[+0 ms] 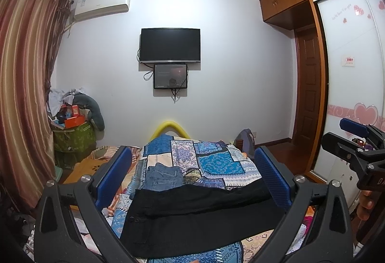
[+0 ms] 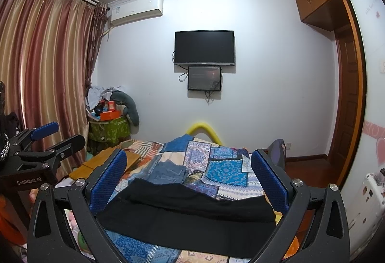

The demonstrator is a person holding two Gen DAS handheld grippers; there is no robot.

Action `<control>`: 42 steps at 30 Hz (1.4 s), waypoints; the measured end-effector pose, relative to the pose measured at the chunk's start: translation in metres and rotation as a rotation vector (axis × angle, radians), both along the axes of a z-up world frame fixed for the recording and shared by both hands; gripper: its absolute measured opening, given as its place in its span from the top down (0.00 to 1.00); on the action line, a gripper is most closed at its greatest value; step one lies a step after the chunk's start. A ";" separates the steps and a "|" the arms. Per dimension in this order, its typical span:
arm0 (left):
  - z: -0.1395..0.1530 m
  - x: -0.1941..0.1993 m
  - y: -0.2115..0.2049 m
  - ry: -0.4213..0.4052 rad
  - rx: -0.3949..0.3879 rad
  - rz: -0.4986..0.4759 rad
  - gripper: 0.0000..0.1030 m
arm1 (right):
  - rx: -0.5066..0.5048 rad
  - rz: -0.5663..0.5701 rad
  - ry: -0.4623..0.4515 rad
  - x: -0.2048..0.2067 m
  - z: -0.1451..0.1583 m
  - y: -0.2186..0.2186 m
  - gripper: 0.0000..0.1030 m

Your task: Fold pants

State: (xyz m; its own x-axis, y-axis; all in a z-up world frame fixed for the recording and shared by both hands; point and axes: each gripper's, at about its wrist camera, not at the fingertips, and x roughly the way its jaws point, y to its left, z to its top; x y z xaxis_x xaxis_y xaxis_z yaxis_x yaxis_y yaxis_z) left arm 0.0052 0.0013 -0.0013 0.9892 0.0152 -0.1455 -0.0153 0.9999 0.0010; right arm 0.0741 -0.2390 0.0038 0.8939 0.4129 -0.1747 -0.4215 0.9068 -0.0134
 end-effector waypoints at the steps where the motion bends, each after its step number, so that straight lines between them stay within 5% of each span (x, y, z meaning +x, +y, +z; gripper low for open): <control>1: 0.000 0.000 0.000 0.001 0.000 -0.001 0.00 | 0.000 0.000 0.001 0.000 0.000 0.000 0.00; 42: -0.001 0.007 0.003 0.017 0.002 -0.003 0.00 | 0.015 0.011 0.017 0.008 -0.007 -0.003 0.00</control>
State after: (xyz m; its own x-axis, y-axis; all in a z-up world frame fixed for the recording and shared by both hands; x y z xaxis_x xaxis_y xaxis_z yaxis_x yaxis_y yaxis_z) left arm 0.0118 0.0043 -0.0027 0.9866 0.0130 -0.1625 -0.0126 0.9999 0.0036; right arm 0.0823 -0.2422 -0.0029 0.8862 0.4254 -0.1837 -0.4316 0.9020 0.0070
